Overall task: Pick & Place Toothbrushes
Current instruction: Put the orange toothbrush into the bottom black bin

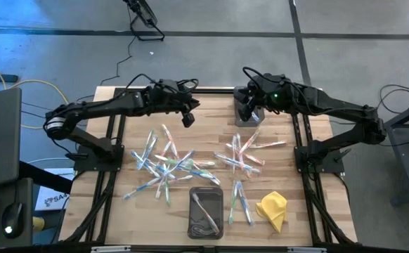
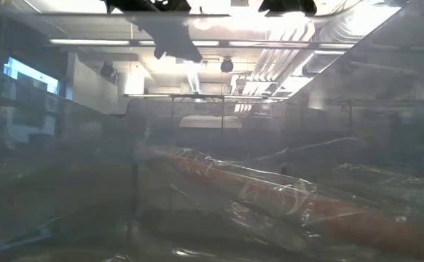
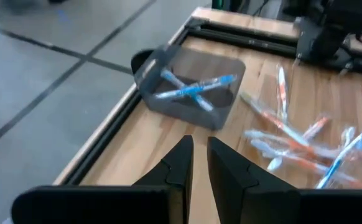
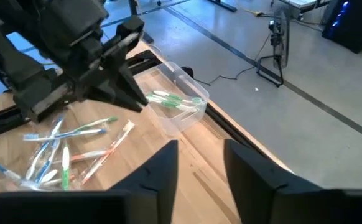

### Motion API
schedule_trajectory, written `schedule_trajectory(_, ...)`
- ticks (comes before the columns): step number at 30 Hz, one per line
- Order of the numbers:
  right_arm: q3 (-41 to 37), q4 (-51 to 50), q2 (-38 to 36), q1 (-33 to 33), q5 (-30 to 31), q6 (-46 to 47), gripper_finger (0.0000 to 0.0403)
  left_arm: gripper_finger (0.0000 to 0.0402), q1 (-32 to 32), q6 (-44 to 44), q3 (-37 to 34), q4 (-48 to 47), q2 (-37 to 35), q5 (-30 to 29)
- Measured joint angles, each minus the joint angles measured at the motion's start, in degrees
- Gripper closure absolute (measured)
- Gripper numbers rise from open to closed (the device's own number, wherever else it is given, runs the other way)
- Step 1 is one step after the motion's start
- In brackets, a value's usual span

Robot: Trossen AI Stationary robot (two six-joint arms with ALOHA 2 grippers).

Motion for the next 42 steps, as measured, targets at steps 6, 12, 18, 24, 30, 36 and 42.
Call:
schedule_trajectory(6, 0.0, -3.78, 0.0, 1.64, -1.69, 0.02, 0.0342, 0.036, -0.08, 0.0, 0.0, -1.79, -3.34, 0.0)
schedule_trajectory(12, 0.0, -12.29, 0.0, 5.84, -2.0, 0.58, 0.038, 0.036, -0.08, 0.0, 0.0, -3.47, -5.37, -0.04)
schedule_trajectory(18, 0.0, -19.9, 0.0, 8.87, -6.33, 3.14, 0.0395, 0.036, -0.07, -0.02, 0.0, -3.48, -5.56, -0.04)
schedule_trajectory(24, 0.02, -25.16, 0.0, 9.48, -6.87, 7.46, 0.0394, 0.036, -0.01, -0.02, 0.0, -3.56, -5.56, -0.04)
schedule_trajectory(30, 0.02, -29.11, 0.63, 9.24, -6.89, 6.04, 0.0393, 0.036, -0.01, -0.02, 0.0, -3.7, -5.56, -0.04)
schedule_trajectory(36, 0.09, -30.46, 1.9, 9.29, -7.55, 4.53, 0.0393, 0.036, -0.01, -0.06, -0.02, -3.7, -5.56, 1.11)
schedule_trajectory(42, 0.09, -30.95, 5.28, 9.29, -7.35, 3.04, 0.0393, 0.036, -0.01, -0.07, -0.02, -4.09, -5.54, 1.27)
